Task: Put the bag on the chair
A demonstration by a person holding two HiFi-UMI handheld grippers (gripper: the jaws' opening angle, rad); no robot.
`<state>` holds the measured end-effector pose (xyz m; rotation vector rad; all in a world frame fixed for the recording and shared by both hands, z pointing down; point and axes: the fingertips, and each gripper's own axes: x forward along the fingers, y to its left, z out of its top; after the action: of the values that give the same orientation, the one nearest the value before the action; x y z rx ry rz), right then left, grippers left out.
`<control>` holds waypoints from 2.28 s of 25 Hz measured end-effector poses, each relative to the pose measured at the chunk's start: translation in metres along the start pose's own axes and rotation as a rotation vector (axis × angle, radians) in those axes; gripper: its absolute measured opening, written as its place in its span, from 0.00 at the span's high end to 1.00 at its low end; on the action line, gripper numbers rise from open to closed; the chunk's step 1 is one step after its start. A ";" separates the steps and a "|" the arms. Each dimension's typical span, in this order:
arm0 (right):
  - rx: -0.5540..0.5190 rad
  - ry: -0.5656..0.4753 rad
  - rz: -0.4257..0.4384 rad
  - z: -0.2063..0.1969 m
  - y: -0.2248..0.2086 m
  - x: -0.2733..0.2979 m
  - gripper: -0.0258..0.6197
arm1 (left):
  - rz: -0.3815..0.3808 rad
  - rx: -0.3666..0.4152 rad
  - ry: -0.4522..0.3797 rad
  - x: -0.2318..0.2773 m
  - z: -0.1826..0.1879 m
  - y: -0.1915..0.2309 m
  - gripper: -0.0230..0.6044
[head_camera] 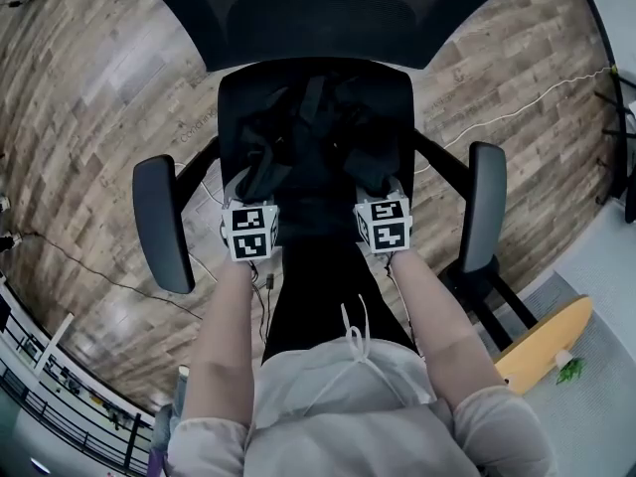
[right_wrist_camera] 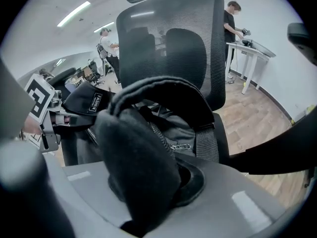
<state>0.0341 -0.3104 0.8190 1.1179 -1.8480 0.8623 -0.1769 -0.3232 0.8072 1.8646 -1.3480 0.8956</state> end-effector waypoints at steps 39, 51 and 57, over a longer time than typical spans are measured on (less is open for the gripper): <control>0.088 -0.171 0.022 -0.041 0.003 -0.067 0.36 | 0.094 -0.277 -0.103 -0.070 -0.052 -0.020 0.42; 0.034 -0.227 0.032 -0.032 0.028 -0.157 0.91 | 0.067 -0.281 -0.204 -0.168 -0.029 -0.072 0.91; 0.097 -0.277 0.060 -0.003 0.037 -0.206 0.96 | 0.000 -0.216 -0.301 -0.220 0.016 -0.099 0.95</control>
<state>0.0622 -0.2168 0.6335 1.3011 -2.0930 0.8742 -0.1310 -0.1998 0.6041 1.8796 -1.5549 0.4575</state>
